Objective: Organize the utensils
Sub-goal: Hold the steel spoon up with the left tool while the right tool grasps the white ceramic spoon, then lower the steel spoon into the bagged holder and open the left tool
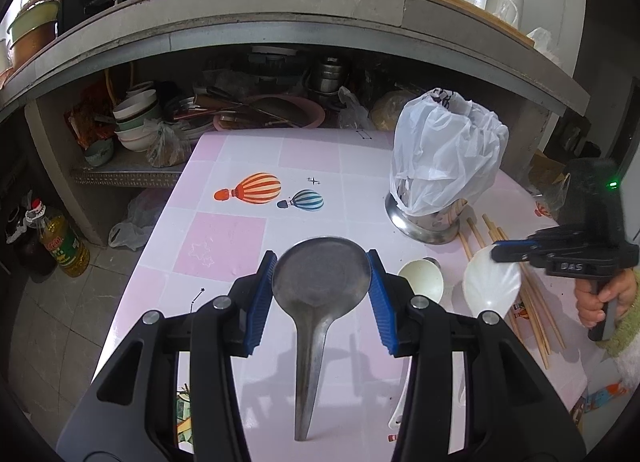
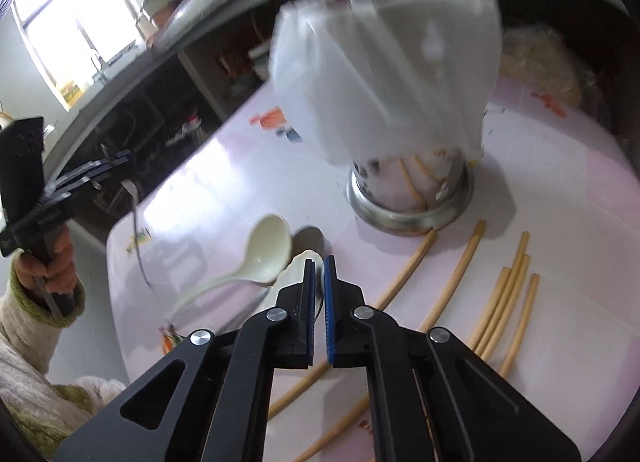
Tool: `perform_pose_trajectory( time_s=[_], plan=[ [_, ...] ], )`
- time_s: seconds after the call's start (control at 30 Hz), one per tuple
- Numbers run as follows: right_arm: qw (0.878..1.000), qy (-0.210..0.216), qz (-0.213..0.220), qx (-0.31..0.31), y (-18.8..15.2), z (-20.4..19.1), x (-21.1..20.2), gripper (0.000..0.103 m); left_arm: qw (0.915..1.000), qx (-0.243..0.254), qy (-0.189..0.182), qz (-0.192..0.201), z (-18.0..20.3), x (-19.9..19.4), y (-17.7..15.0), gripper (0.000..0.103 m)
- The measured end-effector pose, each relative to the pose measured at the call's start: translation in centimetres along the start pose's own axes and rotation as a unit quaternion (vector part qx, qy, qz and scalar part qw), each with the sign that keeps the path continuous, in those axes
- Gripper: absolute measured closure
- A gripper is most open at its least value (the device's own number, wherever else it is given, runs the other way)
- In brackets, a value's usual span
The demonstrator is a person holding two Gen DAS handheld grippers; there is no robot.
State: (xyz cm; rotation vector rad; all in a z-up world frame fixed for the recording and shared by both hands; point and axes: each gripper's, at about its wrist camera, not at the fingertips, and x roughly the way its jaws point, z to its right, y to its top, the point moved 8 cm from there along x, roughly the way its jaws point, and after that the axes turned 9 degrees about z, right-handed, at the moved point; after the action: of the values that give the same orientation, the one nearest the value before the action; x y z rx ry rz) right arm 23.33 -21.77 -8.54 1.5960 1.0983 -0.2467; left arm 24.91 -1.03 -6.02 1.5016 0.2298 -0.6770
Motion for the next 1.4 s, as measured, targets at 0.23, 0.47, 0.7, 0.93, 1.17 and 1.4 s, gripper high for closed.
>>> perform_pose_trajectory(
  time_s=[0.23,0.47,0.7,0.93,1.17,1.4],
  plan=[
    [0.996,-0.048,0.069,-0.022,1.1,-3.1,-5.0,0.101,0.9999,0.0,-0.002,0.014,0.2,-1.3,0.4,0.06],
    [0.988,-0.085,0.126,-0.023,1.4,-4.5,-9.2,0.101,0.9996,-0.003,-0.005,0.028,0.3,-3.0,0.8,0.06],
    [0.98,-0.109,0.167,-0.002,1.4,-5.5,-11.5,0.101,0.9992,-0.002,-0.008,0.038,0.5,-4.3,1.3,0.06],
    [0.973,-0.129,0.19,0.001,0.9,-6.5,-12.7,0.101,0.999,0.003,-0.013,0.043,1.1,-5.0,1.8,0.06],
    [0.968,-0.137,0.212,0.007,0.7,-6.8,-14.7,0.101,0.9983,0.017,-0.011,0.055,2.0,-6.0,3.1,0.06],
    [0.961,-0.136,0.238,0.014,1.0,-6.6,-17.0,0.101,0.9962,0.031,-0.019,0.079,3.6,-6.5,6.4,0.06]
  ],
)
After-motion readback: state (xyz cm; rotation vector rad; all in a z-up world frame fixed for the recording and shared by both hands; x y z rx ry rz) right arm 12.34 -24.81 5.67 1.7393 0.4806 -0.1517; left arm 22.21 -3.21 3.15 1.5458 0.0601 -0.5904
